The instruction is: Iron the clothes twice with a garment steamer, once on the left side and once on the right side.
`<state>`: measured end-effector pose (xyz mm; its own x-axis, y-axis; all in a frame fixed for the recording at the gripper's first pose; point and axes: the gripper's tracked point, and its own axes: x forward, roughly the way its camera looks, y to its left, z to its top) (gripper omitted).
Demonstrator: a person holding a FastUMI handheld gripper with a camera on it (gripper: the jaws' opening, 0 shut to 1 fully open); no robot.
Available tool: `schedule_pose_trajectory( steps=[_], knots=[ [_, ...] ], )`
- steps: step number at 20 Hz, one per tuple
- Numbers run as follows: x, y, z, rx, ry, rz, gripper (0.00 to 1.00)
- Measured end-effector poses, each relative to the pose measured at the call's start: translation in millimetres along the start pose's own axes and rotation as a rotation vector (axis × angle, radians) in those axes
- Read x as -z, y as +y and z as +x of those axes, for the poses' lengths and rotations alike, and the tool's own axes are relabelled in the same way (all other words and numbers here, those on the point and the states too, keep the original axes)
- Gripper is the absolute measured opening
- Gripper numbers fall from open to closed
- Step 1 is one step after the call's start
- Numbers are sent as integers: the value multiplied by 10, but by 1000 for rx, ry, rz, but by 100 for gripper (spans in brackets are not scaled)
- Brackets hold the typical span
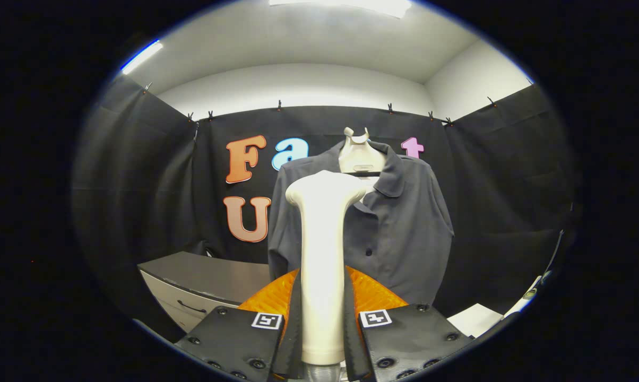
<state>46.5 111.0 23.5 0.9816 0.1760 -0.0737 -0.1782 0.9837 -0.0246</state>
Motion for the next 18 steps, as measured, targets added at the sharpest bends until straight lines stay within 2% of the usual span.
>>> schedule_pose_trajectory(
  steps=[8,18],
  knots=[
    [523,-73,320,-56,56,25,40],
    [662,-15,859,-77,46,28,39]
  ],
)
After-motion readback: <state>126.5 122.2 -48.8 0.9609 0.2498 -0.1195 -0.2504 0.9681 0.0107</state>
